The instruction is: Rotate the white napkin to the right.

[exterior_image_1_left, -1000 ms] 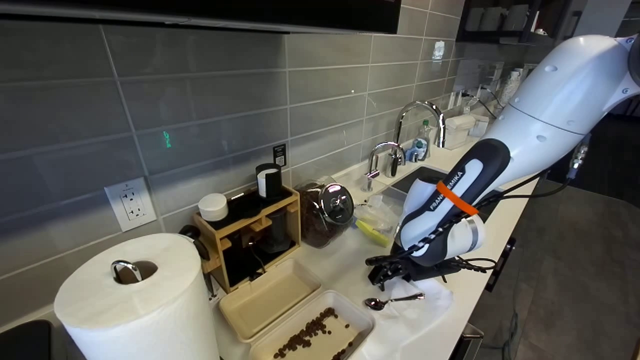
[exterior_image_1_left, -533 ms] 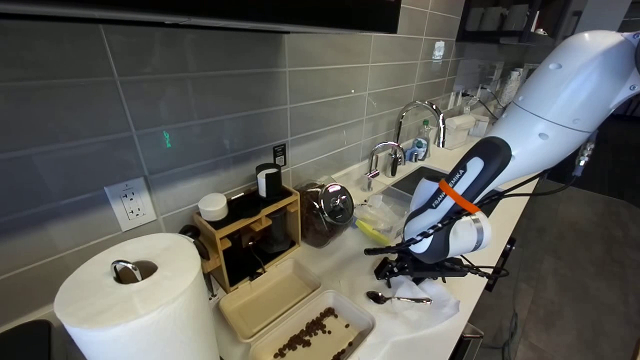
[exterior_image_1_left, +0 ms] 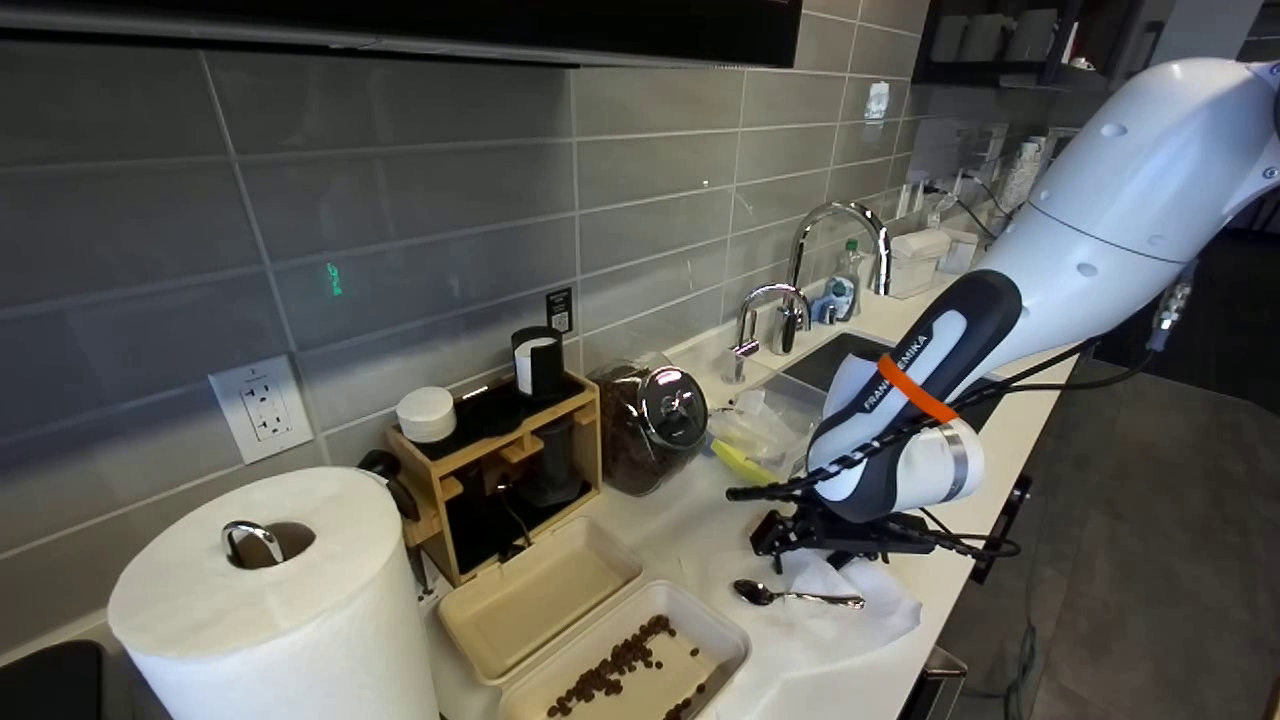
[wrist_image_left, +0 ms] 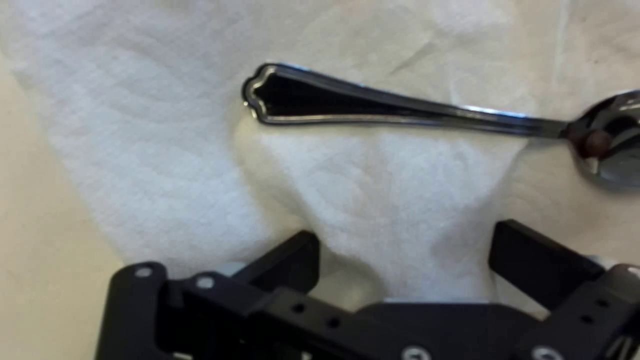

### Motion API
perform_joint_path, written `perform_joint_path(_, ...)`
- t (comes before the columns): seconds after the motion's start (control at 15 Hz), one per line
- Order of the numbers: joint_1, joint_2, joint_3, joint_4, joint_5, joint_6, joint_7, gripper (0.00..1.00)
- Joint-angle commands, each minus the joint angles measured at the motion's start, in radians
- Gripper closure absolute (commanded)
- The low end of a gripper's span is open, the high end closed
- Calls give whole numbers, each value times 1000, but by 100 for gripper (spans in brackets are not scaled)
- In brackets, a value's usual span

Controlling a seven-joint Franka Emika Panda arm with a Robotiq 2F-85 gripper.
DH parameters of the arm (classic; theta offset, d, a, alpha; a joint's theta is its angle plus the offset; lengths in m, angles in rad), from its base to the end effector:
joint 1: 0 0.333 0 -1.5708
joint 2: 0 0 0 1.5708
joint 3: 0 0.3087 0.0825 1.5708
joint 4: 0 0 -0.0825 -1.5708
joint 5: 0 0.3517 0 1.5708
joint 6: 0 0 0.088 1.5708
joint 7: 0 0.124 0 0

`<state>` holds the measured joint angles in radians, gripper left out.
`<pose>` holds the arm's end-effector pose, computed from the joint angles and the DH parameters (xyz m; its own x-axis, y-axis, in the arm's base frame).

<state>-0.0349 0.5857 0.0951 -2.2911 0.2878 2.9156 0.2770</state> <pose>0.5017 0.0177 0.1062 0.8716 -0.4898 -0.0191 -0.4882 -0.8638 -0.1246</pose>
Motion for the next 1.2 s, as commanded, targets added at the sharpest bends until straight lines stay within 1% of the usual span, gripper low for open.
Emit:
perform_joint_path(0.0, -18, 13, 22, 19, 112, -20, 79, 0)
perform_joint_path(0.07, -22, 10, 29, 18, 143, -20, 98, 0)
perform_joint_path(0.2, -1, 8, 16, 16, 192, -22, 162, 0)
perform_joint_path(0.4, 53, 8, -32, 11, 229, -27, 285, 0)
perform_joint_path(0.53, 65, 9, -37, 11, 264, -30, 354, 0)
perform_joint_path(0.87, 73, 22, -15, 34, 348, -55, 518, 0)
perform_joint_path(1.07, 92, 23, -23, 42, 365, -63, 594, 0)
perform_joint_path(1.13, 101, 5, -34, 26, 366, -69, 629, 0)
